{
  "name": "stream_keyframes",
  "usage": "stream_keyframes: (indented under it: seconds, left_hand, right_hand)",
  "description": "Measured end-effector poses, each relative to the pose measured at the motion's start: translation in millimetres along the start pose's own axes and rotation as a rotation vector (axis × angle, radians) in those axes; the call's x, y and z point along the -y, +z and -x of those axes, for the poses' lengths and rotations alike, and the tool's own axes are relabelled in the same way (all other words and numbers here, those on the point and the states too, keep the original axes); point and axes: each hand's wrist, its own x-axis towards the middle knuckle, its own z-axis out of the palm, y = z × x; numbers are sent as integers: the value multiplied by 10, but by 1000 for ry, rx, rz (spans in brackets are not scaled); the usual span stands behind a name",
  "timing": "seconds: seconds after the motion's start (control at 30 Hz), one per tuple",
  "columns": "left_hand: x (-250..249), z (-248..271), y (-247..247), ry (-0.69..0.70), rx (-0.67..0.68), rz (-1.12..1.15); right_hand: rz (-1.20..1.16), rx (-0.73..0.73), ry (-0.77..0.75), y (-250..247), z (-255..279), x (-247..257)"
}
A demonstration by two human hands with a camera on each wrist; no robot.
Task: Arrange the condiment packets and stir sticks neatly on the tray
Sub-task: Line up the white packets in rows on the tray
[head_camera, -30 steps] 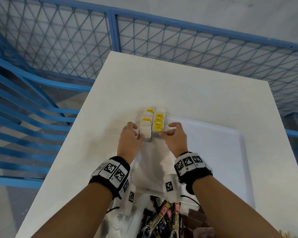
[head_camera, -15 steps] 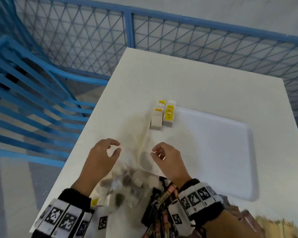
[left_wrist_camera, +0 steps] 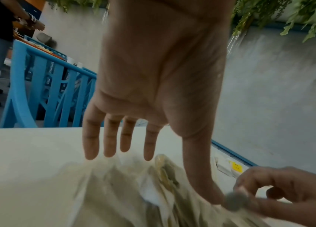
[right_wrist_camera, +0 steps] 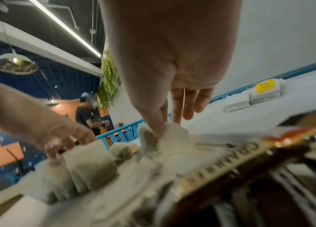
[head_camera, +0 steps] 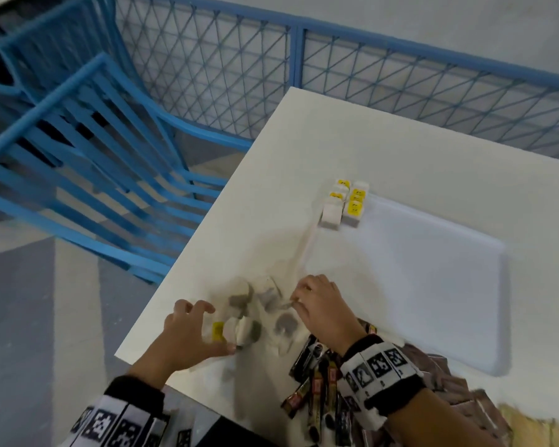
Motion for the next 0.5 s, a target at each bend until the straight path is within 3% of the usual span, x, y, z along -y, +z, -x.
stream_keyframes:
  seconds: [0.13, 0.23, 0.33, 0.5]
  left_hand:
    - [41, 24, 76, -13, -32, 146]
    - [63, 21, 84, 26, -85, 214]
    - [67, 31, 84, 88, -122, 263]
    - [58, 69, 102, 185, -141, 366]
  right_hand:
    - [-240, 16, 24, -22, 71, 78]
    - [-272, 165, -10, -41, 128, 148]
    - [-184, 327, -5, 5, 148, 176]
    - [63, 348, -3, 122, 98, 216]
